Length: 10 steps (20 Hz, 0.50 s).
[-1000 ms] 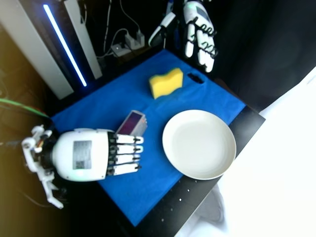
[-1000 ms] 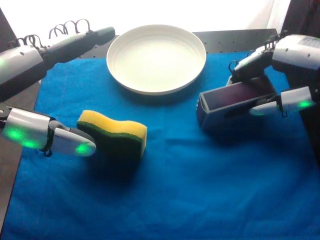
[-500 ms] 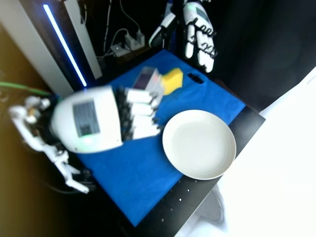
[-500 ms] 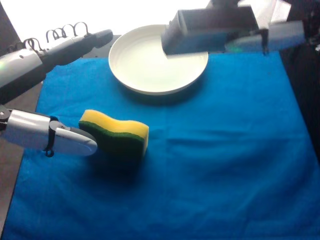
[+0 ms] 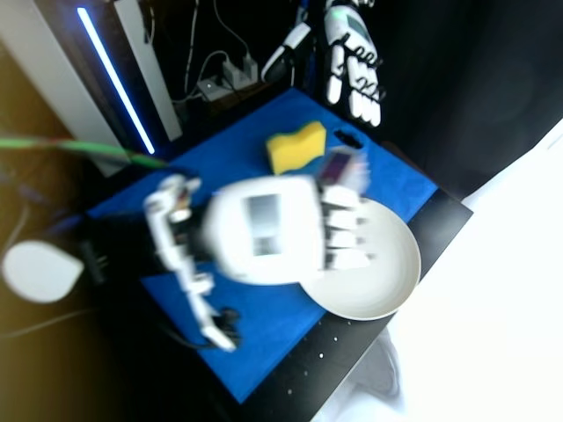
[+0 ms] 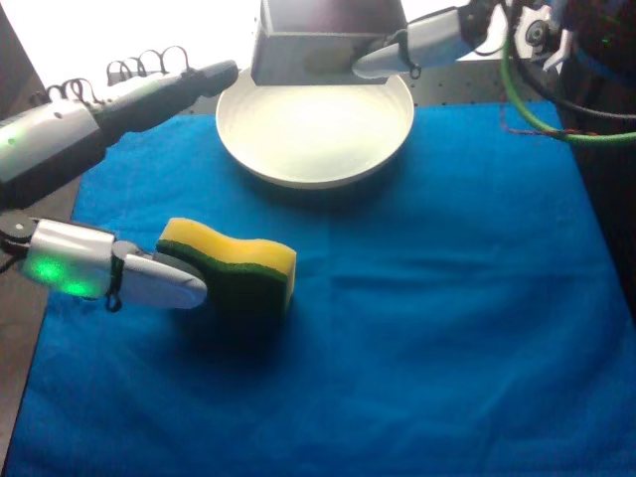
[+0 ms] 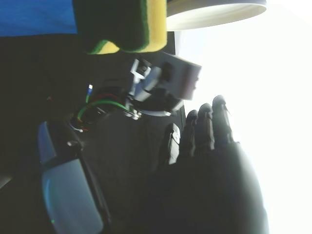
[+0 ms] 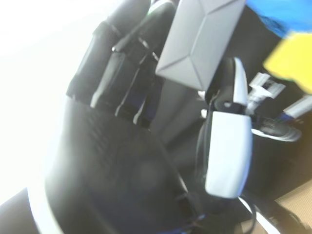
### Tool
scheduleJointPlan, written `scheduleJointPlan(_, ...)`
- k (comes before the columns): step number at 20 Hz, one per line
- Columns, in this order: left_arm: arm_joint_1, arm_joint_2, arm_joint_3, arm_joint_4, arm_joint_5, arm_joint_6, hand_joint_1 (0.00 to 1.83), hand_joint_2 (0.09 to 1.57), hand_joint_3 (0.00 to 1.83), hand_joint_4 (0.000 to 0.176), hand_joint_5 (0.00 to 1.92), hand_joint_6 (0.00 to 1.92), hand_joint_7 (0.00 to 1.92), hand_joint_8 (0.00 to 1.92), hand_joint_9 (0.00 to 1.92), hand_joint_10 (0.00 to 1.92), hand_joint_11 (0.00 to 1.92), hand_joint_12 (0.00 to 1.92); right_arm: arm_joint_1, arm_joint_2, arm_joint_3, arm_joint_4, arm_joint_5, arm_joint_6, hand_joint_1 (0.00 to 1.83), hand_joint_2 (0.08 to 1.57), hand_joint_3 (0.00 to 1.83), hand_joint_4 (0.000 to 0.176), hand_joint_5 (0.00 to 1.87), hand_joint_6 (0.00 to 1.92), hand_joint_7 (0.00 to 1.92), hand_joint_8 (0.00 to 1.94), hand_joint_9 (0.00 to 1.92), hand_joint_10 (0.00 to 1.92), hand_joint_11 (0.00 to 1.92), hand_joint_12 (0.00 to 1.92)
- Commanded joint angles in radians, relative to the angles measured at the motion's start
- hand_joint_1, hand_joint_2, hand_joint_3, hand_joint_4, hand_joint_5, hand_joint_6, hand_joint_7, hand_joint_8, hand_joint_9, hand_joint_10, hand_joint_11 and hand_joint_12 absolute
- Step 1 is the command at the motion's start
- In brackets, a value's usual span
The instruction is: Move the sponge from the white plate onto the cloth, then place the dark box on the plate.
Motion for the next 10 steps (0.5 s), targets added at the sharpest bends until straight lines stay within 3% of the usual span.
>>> scheduleJointPlan(1,-0.019,-0.008,0.005,-0.012,-0.116,-0.016,0.70,0.75,0.00,0.176,0.00,0.00,0.00,0.00,0.00,0.00,0.02,0.01,0.015,-0.011,0.009,0.022,0.010,0.006,1.26,1.07,0.00,0.000,0.95,1.05,1.22,0.63,1.05,0.75,0.78,1.14)
scheduleJointPlan(3,-0.037,-0.021,0.015,0.002,-0.110,-0.022,0.74,0.76,0.00,0.176,0.00,0.00,0.00,0.00,0.00,0.00,0.00,0.00,0.018,-0.045,0.042,-0.014,-0.054,0.006,1.24,1.08,0.00,0.000,0.93,1.15,1.16,0.67,1.02,0.69,0.59,1.03)
scheduleJointPlan(4,-0.041,-0.025,0.018,0.006,-0.110,-0.025,0.74,0.76,0.00,0.176,0.00,0.00,0.00,0.00,0.00,0.00,0.02,0.01,0.018,-0.056,0.052,-0.034,-0.085,0.006,1.25,1.07,0.00,0.000,0.97,1.10,1.19,0.62,1.05,0.68,0.66,1.07)
scheduleJointPlan(5,-0.045,-0.030,0.022,0.010,-0.110,-0.028,0.73,0.76,0.00,0.176,0.00,0.00,0.00,0.00,0.00,0.00,0.03,0.01,0.019,-0.068,0.062,-0.060,-0.119,0.007,1.23,1.11,0.00,0.007,0.94,1.13,1.05,0.86,0.93,0.84,0.66,1.24)
scheduleJointPlan(6,-0.049,-0.033,0.025,0.012,-0.107,-0.029,0.76,0.76,0.00,0.176,0.00,0.00,0.00,0.00,0.00,0.00,0.02,0.01,0.019,-0.085,0.073,-0.084,-0.158,0.007,1.21,1.13,0.00,0.027,0.92,1.13,0.96,1.03,0.84,1.00,0.67,1.34)
scheduleJointPlan(7,-0.050,-0.033,0.026,0.012,-0.107,-0.030,0.76,0.76,0.00,0.176,0.00,0.00,0.00,0.00,0.00,0.00,0.01,0.01,0.019,-0.095,0.080,-0.092,-0.172,0.007,1.20,1.16,0.00,0.000,0.84,1.13,0.92,1.17,0.88,0.99,0.84,1.33)
scheduleJointPlan(8,-0.050,-0.034,0.026,0.012,-0.107,-0.031,0.74,0.76,0.00,0.176,0.00,0.00,0.00,0.00,0.00,0.00,0.02,0.01,0.019,-0.104,0.084,-0.100,-0.184,0.008,1.11,1.03,0.00,0.000,0.73,0.58,0.79,0.74,0.87,0.87,0.82,1.25)
scheduleJointPlan(9,-0.051,-0.036,0.027,0.013,-0.107,-0.033,0.76,0.76,0.00,0.176,0.00,0.00,0.00,0.00,0.00,0.00,0.03,0.01,0.018,-0.111,0.085,-0.111,-0.187,0.009,1.02,0.96,0.00,0.000,0.60,0.19,0.66,0.33,0.78,0.55,0.68,1.07)
scheduleJointPlan(10,-0.052,-0.037,0.028,0.013,-0.107,-0.033,0.74,0.76,0.00,0.176,0.00,0.00,0.00,0.00,0.00,0.00,0.04,0.02,0.018,-0.111,0.085,-0.116,-0.188,0.011,0.90,0.91,0.00,0.056,0.36,0.04,0.42,0.09,0.57,0.22,0.40,1.02)
